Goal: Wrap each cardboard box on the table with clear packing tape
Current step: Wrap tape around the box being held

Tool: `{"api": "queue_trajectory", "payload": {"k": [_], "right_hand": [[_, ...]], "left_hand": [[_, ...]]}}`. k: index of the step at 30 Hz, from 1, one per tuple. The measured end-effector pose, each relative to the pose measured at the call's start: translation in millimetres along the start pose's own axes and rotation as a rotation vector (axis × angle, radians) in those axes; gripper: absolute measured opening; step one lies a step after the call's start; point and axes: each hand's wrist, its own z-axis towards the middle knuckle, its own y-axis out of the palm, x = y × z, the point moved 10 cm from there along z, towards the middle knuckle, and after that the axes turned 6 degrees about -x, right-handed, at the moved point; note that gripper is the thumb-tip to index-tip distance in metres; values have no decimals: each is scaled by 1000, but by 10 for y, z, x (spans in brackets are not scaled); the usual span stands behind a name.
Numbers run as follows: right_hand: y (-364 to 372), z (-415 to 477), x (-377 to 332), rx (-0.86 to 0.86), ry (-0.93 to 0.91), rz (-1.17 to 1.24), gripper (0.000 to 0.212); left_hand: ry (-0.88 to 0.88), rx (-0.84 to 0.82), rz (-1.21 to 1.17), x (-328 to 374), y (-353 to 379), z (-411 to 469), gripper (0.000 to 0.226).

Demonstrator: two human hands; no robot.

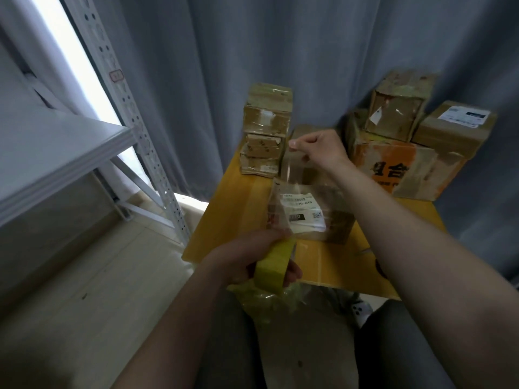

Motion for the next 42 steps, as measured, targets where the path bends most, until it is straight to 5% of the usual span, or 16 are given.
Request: {"api": "queue_trajectory", "payload": {"k": [21, 29, 32, 35, 37, 42], "right_hand": [[619, 383, 803, -283, 217, -297, 16], [780, 405, 934, -624, 386, -807, 48], [799, 416, 979, -527, 330, -752, 43], [614, 442, 726, -248, 124, -459, 12], [452, 306, 464, -156, 5, -339, 22], [782, -185, 427, -610, -28, -446, 19]], "left_hand": [[-7, 126, -29, -84, -216, 331, 25], [47, 79, -100, -56, -188, 384, 23], [60, 57, -130, -61, -164, 412, 19], [60, 50, -147, -88, -184, 443, 23], [62, 44, -165, -109, -203, 463, 24], [56, 23, -222, -148, -242, 494, 24]]}}
